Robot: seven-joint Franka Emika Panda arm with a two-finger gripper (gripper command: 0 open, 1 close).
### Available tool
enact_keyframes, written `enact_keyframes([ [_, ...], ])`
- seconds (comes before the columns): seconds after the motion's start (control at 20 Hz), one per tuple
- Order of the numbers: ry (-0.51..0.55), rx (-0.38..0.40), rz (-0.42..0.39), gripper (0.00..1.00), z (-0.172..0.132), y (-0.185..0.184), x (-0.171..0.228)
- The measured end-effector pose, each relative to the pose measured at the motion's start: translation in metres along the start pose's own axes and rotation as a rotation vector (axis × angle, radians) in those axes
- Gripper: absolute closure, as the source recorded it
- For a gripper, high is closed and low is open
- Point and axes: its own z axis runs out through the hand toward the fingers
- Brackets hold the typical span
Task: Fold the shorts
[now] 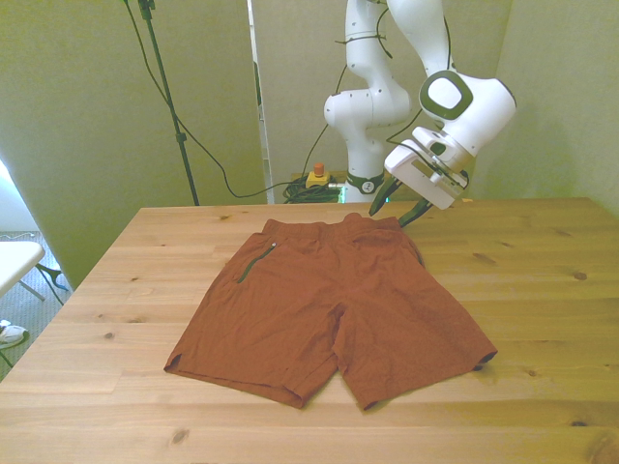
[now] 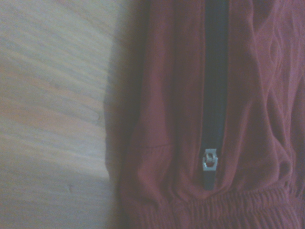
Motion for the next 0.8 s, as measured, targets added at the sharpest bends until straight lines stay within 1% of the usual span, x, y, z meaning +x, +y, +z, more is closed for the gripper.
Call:
enact_keyframes([
  [0.8, -0.009, 0.003, 0.008, 1.00, 0.0092, -0.0052, -0.0048],
])
